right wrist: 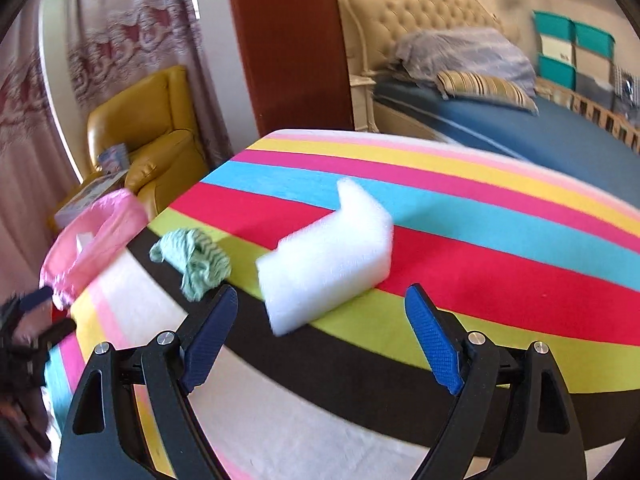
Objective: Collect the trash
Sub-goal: 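Grasp the white foam block with the right gripper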
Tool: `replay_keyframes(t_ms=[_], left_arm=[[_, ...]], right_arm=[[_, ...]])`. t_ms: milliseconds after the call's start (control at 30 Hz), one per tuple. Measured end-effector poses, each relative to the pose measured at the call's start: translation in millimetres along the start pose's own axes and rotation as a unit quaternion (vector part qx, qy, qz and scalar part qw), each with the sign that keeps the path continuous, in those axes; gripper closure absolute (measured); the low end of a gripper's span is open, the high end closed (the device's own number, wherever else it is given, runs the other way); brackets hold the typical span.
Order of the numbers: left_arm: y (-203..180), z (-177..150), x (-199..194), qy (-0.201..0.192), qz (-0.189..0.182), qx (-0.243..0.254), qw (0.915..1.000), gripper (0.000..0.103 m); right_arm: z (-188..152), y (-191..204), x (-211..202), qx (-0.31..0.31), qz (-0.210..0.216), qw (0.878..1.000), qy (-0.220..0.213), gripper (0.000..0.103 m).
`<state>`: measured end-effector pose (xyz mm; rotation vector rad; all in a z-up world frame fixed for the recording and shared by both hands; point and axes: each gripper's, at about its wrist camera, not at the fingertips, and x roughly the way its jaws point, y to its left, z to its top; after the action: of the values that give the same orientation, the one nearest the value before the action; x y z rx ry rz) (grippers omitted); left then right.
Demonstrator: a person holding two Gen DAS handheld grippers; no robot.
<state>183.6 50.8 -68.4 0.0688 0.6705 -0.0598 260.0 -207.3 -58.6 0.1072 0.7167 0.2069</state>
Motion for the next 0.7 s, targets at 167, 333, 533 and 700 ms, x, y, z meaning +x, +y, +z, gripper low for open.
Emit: replay_keyframes(t_ms=[167, 333, 533, 700], left_arm=[[0, -3, -5, -0.005, 0.007, 0.008, 0.9999, 0.005], [11, -5, -10, -0.007, 0.008, -0.002, 0.9999, 0.005], [15, -2, -9, -0.003, 0.003, -0.009, 1.0000, 0.005], [7, 8, 0, 0.000, 0.004, -0.009, 1.0000, 0.005]], right_arm=[[16, 9, 24, 0.029, -0.029, 0.999, 0.013, 0.022], [27, 19, 44, 0.045, -0.083, 0.995, 0.023, 0.018], [27, 27, 57, -0.005, -0.133, 0.990, 0.045, 0.019], [9, 2, 30, -0.042, -0.134, 0.989, 0.038, 0.022]])
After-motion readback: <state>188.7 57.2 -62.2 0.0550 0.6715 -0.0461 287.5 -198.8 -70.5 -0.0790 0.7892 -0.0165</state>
